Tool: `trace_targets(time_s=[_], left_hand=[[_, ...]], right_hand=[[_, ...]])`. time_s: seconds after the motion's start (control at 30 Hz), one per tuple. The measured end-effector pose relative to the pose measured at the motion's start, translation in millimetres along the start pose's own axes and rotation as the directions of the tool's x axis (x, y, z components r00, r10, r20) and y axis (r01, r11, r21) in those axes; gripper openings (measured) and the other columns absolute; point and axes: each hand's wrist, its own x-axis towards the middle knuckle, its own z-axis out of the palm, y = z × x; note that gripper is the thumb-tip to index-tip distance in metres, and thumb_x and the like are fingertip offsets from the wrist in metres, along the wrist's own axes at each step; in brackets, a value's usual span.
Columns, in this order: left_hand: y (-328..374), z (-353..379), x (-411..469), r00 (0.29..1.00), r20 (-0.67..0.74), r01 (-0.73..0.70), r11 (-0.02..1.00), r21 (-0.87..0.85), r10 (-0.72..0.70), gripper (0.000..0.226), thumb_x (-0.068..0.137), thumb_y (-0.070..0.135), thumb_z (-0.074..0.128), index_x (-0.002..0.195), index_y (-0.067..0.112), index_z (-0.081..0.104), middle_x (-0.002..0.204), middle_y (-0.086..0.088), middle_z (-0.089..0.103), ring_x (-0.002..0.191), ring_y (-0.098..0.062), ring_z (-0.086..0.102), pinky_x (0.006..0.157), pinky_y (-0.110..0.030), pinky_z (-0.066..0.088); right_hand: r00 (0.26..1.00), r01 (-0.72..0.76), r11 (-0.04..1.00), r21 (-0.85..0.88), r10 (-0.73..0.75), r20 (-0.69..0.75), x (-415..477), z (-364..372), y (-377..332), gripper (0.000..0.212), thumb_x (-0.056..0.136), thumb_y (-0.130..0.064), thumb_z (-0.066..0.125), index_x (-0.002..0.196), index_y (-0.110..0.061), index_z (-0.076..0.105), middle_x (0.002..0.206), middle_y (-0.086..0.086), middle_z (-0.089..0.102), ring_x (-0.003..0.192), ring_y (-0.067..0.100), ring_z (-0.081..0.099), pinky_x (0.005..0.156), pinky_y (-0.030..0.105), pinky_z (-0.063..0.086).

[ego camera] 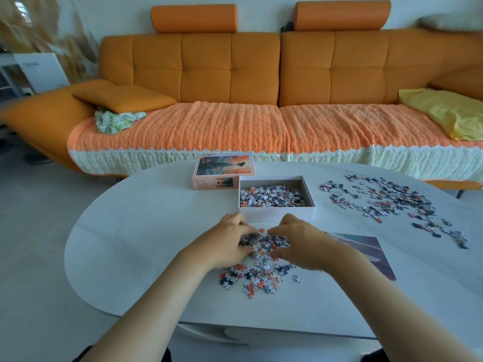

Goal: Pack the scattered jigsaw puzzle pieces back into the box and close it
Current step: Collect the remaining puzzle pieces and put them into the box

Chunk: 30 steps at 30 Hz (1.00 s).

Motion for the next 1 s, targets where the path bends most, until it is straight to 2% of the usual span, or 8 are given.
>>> trace_targets(time_s=[0.17,0.37,0.5,0.57,0.67,0.73,0.9,1.0], left_hand=[[5.4,0.8,4.7,0.996,-0.091,-0.027,0.997,-0.077,0.02,0.022,0.091,0.027,0.064,0.113,0.025,0.069,0.104,0.009,0.052,0.096,-0.009,0.054,0.086,-0.024,0.046],[8.4,1.4,11.4,0.991,-0.132,-0.038,0.992,-0.117,0.022,0.013,0.088,0.025,0.069,0.101,0.027,0.071,0.099,0.009,0.057,0.088,-0.008,0.056,0.081,-0.021,0.046],[9.6,-4.1,16.9,0.986,-0.168,-0.038,0.979,-0.198,0.005,0.012,0.087,0.018,0.07,0.098,0.023,0.073,0.095,0.009,0.062,0.083,-0.004,0.059,0.076,-0.019,0.048],[10.8,-8.5,21.3,0.983,-0.182,-0.037,0.968,-0.247,-0.009,0.012,0.088,0.016,0.069,0.098,0.022,0.074,0.094,0.01,0.064,0.083,-0.001,0.06,0.074,-0.016,0.046],[13.6,-17.9,30.7,0.973,-0.226,-0.038,0.946,-0.323,-0.038,0.014,0.089,0.017,0.068,0.101,0.023,0.073,0.096,0.01,0.067,0.086,0.001,0.061,0.075,-0.013,0.046],[14.4,-24.2,39.3,0.957,-0.286,-0.054,0.936,-0.347,-0.051,0.014,0.09,0.018,0.067,0.102,0.024,0.073,0.097,0.011,0.068,0.085,0.002,0.061,0.075,-0.014,0.046],[12.4,-25.9,66.1,0.891,-0.446,-0.075,0.945,-0.319,-0.08,0.016,0.091,0.018,0.066,0.105,0.018,0.073,0.096,0.003,0.068,0.081,-0.007,0.06,0.073,-0.02,0.046],[11.1,-17.6,81.2,0.897,-0.438,-0.051,0.966,-0.254,-0.068,0.022,0.095,0.019,0.06,0.114,0.015,0.07,0.101,-0.004,0.064,0.088,-0.015,0.058,0.075,-0.025,0.044]], right_hand=[[0.997,-0.013,0.994,0.107,0.022,-0.08,8.3,4.6,-6.2,0.03,0.088,-0.029,0.067,0.118,-0.023,0.066,0.11,-0.003,0.05,0.082,0.016,0.061,0.078,0.029,0.053],[0.991,-0.033,0.995,0.089,0.044,-0.127,12.1,0.0,-3.7,0.016,0.083,-0.025,0.07,0.098,-0.029,0.07,0.1,-0.006,0.056,0.087,0.014,0.056,0.076,0.025,0.049],[0.99,-0.001,0.999,0.054,0.008,-0.14,12.2,-8.7,0.0,0.015,0.084,-0.02,0.063,0.089,-0.028,0.074,0.081,-0.02,0.056,0.073,-0.003,0.053,0.062,0.003,0.037],[0.99,0.01,0.998,0.062,-0.001,-0.139,14.0,-14.6,1.2,0.015,0.083,-0.02,0.063,0.087,-0.029,0.075,0.081,-0.02,0.061,0.068,-0.007,0.053,0.058,0.0,0.035],[0.983,-0.003,0.984,0.176,0.035,-0.179,18.2,-23.8,5.4,0.013,0.081,-0.019,0.067,0.081,-0.031,0.073,0.077,-0.017,0.064,0.061,-0.001,0.059,0.056,0.008,0.046],[0.956,0.022,0.961,0.277,0.06,-0.288,23.1,-29.7,8.8,0.012,0.081,-0.018,0.068,0.079,-0.028,0.073,0.068,-0.019,0.061,0.056,-0.004,0.059,0.053,0.007,0.044],[0.779,0.123,0.951,0.285,0.086,-0.621,46.1,-33.6,18.3,0.008,0.082,-0.013,0.07,0.085,-0.021,0.073,0.085,-0.004,0.064,0.067,0.008,0.059,0.062,0.009,0.04],[0.813,0.074,0.967,0.246,0.085,-0.576,51.3,-31.3,19.4,0.021,0.089,-0.016,0.064,0.105,-0.027,0.072,0.087,-0.002,0.067,0.069,0.013,0.059,0.064,0.021,0.045]])
